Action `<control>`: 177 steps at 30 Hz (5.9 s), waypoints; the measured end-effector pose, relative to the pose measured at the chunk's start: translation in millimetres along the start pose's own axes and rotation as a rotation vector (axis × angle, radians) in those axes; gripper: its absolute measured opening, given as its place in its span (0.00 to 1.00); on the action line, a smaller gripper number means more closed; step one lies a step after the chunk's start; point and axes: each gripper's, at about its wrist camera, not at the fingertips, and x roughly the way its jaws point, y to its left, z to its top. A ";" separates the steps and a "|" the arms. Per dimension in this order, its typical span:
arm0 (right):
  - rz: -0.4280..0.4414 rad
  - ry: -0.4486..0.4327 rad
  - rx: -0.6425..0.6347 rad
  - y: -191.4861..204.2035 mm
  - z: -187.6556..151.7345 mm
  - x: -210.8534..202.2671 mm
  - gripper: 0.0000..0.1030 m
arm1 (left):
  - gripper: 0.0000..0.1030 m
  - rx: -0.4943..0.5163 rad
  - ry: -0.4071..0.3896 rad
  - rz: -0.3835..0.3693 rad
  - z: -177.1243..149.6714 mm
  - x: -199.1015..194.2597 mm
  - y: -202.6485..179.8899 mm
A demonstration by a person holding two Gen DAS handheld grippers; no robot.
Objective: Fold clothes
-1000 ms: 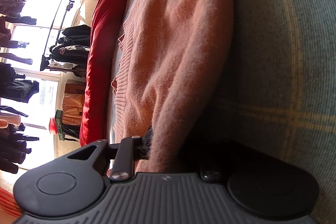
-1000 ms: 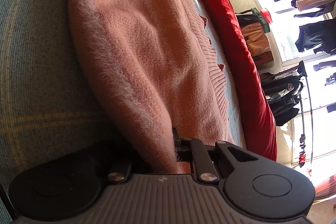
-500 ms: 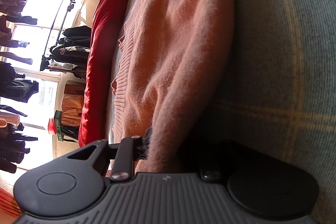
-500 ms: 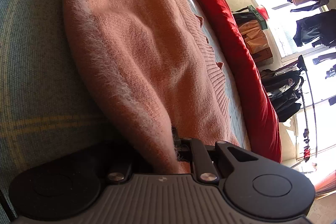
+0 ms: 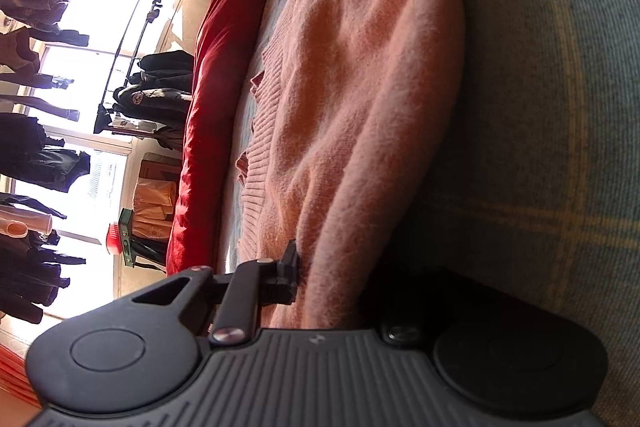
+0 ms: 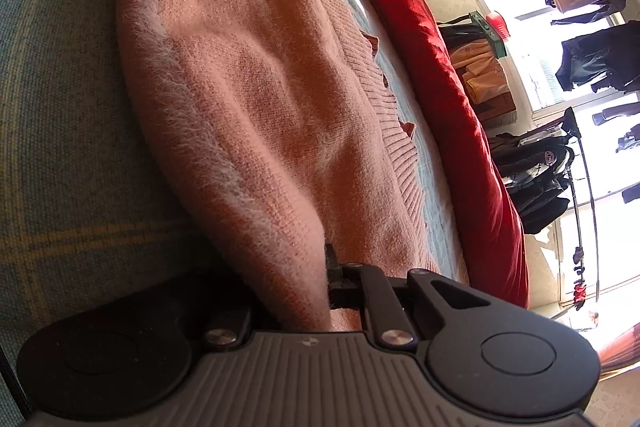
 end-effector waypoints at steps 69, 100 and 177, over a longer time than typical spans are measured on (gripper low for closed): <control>0.075 -0.057 -0.146 -23.2 21.3 -34.9 0.12 | 0.08 0.040 -0.040 0.032 -14.8 -63.0 9.1; 0.327 0.043 0.369 -14.1 -41.0 -163.8 0.80 | 0.39 -0.122 0.002 -0.362 -69.1 -216.2 -12.3; 0.460 -0.108 1.222 -103.5 -22.4 50.9 0.89 | 0.82 -1.436 -0.042 -0.775 -52.5 66.2 90.5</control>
